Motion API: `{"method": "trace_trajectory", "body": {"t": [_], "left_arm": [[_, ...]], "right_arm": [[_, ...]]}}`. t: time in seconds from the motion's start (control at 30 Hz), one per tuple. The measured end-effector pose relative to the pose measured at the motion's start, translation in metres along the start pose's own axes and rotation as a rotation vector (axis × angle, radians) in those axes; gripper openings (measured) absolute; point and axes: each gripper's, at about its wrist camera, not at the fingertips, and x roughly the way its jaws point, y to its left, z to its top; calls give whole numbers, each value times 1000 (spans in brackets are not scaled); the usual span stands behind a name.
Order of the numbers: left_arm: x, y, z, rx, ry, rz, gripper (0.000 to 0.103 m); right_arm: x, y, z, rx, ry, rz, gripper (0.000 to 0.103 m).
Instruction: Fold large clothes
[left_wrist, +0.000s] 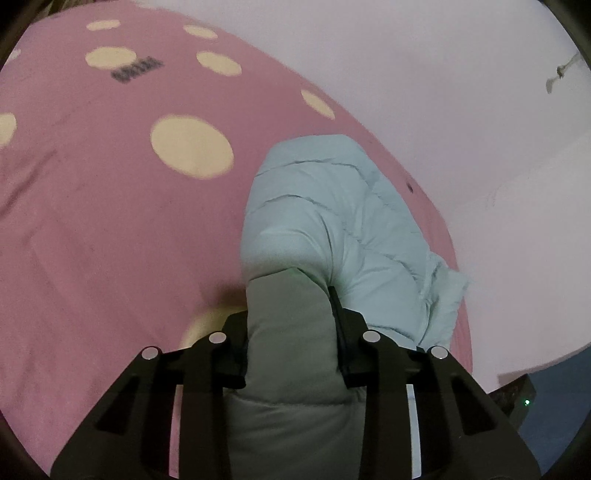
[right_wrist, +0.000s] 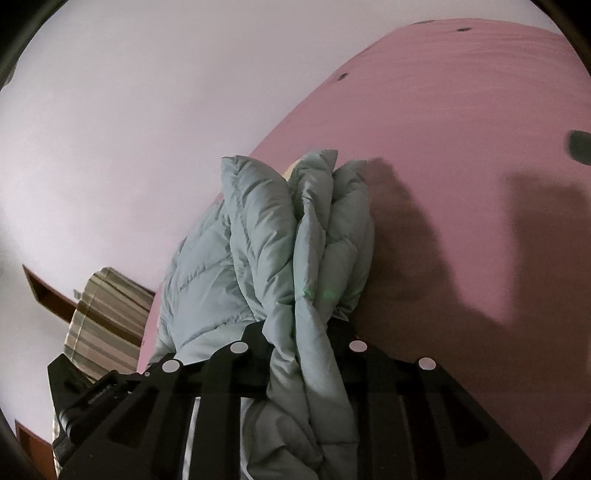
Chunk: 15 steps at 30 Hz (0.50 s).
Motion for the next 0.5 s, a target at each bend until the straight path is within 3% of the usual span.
{"method": "trace_trajectory", "body": {"t": [0.2, 0.5], "left_arm": [[-6, 29, 38, -34, -54, 53, 32], [-1, 80, 61, -81, -64, 119, 32]], "right_arm": [[43, 41, -5, -43, 40, 52, 19], [92, 67, -16, -89, 97, 63, 19]]}}
